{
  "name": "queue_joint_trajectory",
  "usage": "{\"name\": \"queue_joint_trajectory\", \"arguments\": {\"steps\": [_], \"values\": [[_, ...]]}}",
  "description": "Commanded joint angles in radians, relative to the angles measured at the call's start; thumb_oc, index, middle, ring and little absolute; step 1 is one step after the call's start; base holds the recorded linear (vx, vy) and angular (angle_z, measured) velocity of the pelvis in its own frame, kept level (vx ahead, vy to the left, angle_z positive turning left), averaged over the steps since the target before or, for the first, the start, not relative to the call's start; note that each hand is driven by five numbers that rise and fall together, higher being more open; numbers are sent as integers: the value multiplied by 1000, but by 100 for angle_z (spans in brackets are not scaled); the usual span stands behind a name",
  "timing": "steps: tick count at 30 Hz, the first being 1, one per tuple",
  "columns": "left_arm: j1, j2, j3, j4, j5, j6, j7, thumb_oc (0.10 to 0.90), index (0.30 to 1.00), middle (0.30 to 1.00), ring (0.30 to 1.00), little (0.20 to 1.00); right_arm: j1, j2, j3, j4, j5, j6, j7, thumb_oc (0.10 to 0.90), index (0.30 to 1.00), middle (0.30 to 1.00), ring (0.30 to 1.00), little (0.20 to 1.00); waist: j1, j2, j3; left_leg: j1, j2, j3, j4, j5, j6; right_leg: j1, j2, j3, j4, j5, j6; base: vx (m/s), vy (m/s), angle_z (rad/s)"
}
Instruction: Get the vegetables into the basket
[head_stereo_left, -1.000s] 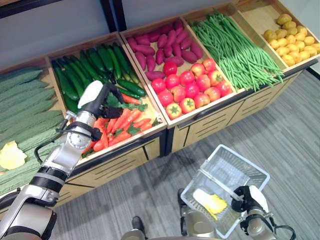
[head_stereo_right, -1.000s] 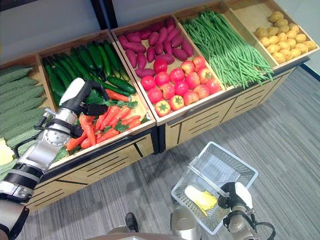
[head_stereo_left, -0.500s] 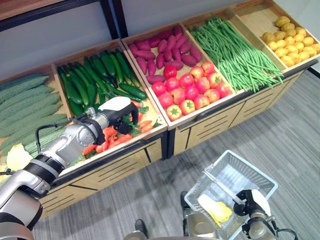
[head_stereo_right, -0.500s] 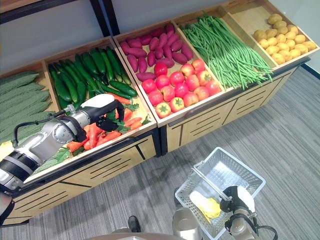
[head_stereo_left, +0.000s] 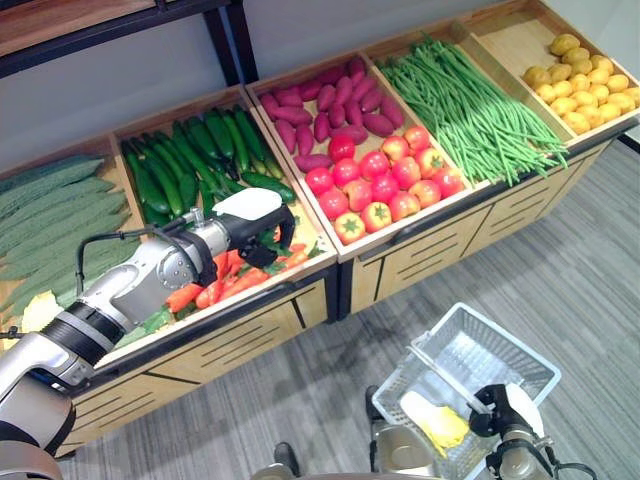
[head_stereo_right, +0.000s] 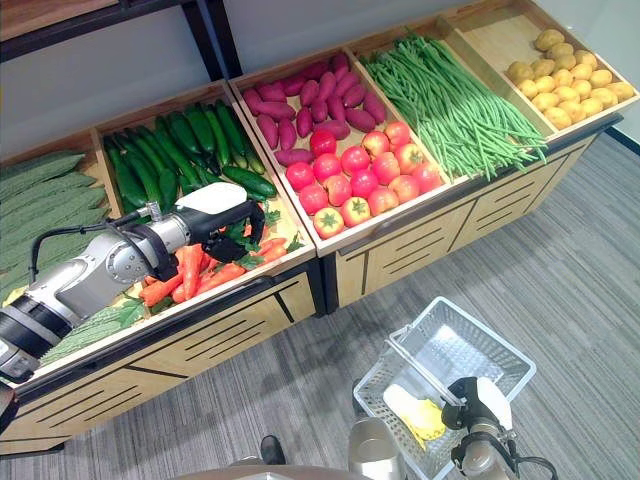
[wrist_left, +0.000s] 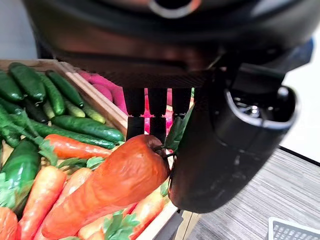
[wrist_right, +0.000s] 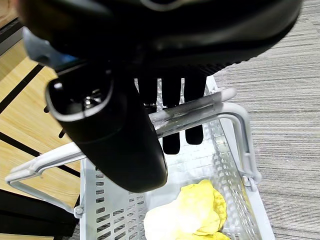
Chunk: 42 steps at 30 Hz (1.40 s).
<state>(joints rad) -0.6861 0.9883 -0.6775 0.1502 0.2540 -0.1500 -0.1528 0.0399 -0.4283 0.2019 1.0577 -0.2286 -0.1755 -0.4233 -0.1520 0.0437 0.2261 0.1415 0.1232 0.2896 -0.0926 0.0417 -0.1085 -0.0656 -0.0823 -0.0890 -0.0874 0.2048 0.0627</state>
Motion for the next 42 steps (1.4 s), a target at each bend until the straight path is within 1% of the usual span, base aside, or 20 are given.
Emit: {"name": "queue_joint_trajectory", "arguments": {"steps": [1, 6, 8, 9, 12, 14, 15, 17, 18, 19, 20, 21, 22, 23, 25, 26, 28, 29, 35, 42], "values": [[-243, 70, -10, -28, -16, -36, 42, 400, 300, 300, 300, 300, -24, -45, -34, -33, 35, -53, -59, 400, 300, 300, 300, 300, -4, -35, -33, -4, 32, -21, 69, -113, -18, 101, -127, -7, 0, -145, 126, 0, 0, 0], [-279, 47, -29, -31, -24, -44, 47, 400, 300, 300, 300, 300, -34, -58, -48, -30, 41, -48, -64, 400, 300, 300, 300, 300, -8, -51, -18, -61, 28, -19, 197, -166, -10, 93, -145, 3, 0, -132, 131, -32, 38, -2], [-284, 47, -27, -42, -31, -51, 56, 400, 300, 300, 300, 300, -27, -65, -50, -41, 39, -50, -63, 400, 300, 300, 300, 300, -15, -57, -12, -71, 23, -7, 220, -183, -4, 83, -151, 20, 0, -122, 139, -56, 131, -16], [-290, 52, -28, -56, -37, -61, 61, 400, 300, 300, 300, 300, -26, -71, -56, -40, 39, -47, -65, 400, 300, 300, 300, 300, -16, -61, -7, -81, 10, 12, 237, -198, 10, 59, -162, 41, 2, -104, 150, -88, 201, -31], [-306, 58, -46, -81, -39, -68, 63, 400, 300, 300, 300, 300, -8, -72, -67, -63, 30, -37, -67, 400, 300, 300, 300, 300, -30, -67, 12, -87, -23, 33, 230, -211, 36, 15, -187, 67, 24, -46, 180, -103, 221, -34], [-322, 61, -53, -87, -37, -77, 65, 400, 300, 300, 300, 300, -6, -65, -70, -65, 26, -35, -70, 400, 300, 300, 300, 300, -36, -76, 15, -88, -43, 58, 209, -205, 48, -25, -199, 88, 31, 1, 199, -112, 166, -30], [-326, 59, -55, -92, -33, -85, 69, 400, 300, 300, 300, 300, -8, -58, -71, -58, 25, -37, -75, 400, 300, 300, 300, 300, -37, -73, 25, -87, -43, 69, 203, -203, 50, -40, -201, 76, 36, 30, 199, -142, 129, -30], [-327, 68, -56, -100, -26, -88, 77, 400, 300, 300, 300, 300, -15, -46, -63, -58, 25, -35, -77, 400, 300, 300, 300, 300, -27, -69, 35, -98, -31, 95, 189, -191, 60, -76, -200, 14, 91, 6, 199, -145, 87, -44], [-327, 69, -56, -100, -26, -89, 77, 400, 300, 300, 300, 300, -15, -46, -63, -58, 25, -35, -77, 400, 300, 300, 300, 300, -27, -68, 34, -99, -31, 95, 189, -191, 60, -78, -200, 15, 94, 4, 199, -188, 114, -77], [-322, 79, -48, -117, -20, -86, 81, 400, 300, 300, 300, 300, -13, -36, -62, -59, 24, -37, -77, 400, 300, 300, 300, 300, -13, -58, 33, -110, -17, 127, 175, -172, 65, -63, -210, -85, 151, -53, 189, -181, 121, -64], [-318, 87, -43, -123, -14, -85, 82, 400, 300, 300, 300, 300, -11, -34, -60, -59, 21, -40, -77, 400, 300, 300, 300, 300, 1, -53, 31, -115, -8, 151, 164, -158, 66, -47, -221, -150, 188, -81, 178, -192, 194, -58], [-321, 98, -36, -136, -3, -81, 84, 400, 300, 300, 300, 300, -7, -27, -59, -61, 17, -39, -80, 400, 300, 300, 300, 300, 18, -43, 23, -109, 2, 167, 144, -162, 62, -10, -230, -196, 249, -129, 176, -142, 114, -53], [-314, 126, -29, -153, 2, -84, 81, 400, 300, 300, 300, 300, -1, -27, -58, -66, 10, -39, -79, 400, 300, 300, 300, 300, 35, -48, 9, -113, 10, 206, 140, -151, 64, 29, -242, -239, 290, -144, 170, -107, 61, -69], [-316, 136, -27, -170, -2, -83, 80, 400, 300, 300, 300, 300, -10, -26, -58, -48, 10, -35, -78, 400, 300, 300, 300, 300, 47, -51, 2, -117, 15, 217, 141, -149, 65, 45, -245, -246, 307, -149, 170, -105, -27, -168], [-306, 160, -7, -193, 3, -79, 81, 400, 300, 300, 300, 300, -12, -20, -58, -59, 10, -33, -71, 400, 300, 300, 300, 300, 61, -66, -6, -123, 16, 235, 154, -148, 59, 74, -229, -229, 290, -154, 177, -10, -58, -123], [-297, 171, 7, -201, 2, -74, 80, 400, 300, 300, 300, 300, -11, -19, -54, -61, 10, -25, -68, 400, 300, 300, 300, 300, 70, -73, -10, -120, 18, 250, 159, -147, 51, 98, -219, -246, 237, -154, 174, 77, -176, -10], [-274, 166, 32, -203, 6, -83, 81, 400, 300, 300, 300, 300, 7, -17, -59, -56, 9, -23, -65, 400, 300, 300, 300, 300, 69, -76, -15, -124, 39, 253, 211, -140, 30, 131, -181, -267, 155, -201, 148, 72, -234, -36], [-267, 173, 37, -207, 11, -85, 80, 400, 300, 300, 300, 300, 11, -22, -65, -52, 11, -21, -62, 400, 300, 300, 300, 300, 67, -72, -13, -130, 56, 251, 219, -127, 17, 154, -159, -275, 114, -222, 137, 1, -149, -34], [-247, 185, 47, -206, 8, -85, 54, 400, 300, 300, 300, 300, 36, -44, -86, -60, 14, -24, -64, 400, 300, 300, 300, 300, 55, -58, -19, -125, 72, 242, 204, -88, -11, 193, -130, -282, 46, -230, 121, 11, -108, -13], [-227, 188, 68, -209, 9, -81, 44, 400, 300, 300, 300, 300, 36, -51, -87, -73, 15, -31, -63, 400, 300, 300, 300, 300, 51, -48, -19, -120, 84, 245, 200, -70, -25, 201, -118, -277, 42, -236, 111, 2, -50, -3]]}}
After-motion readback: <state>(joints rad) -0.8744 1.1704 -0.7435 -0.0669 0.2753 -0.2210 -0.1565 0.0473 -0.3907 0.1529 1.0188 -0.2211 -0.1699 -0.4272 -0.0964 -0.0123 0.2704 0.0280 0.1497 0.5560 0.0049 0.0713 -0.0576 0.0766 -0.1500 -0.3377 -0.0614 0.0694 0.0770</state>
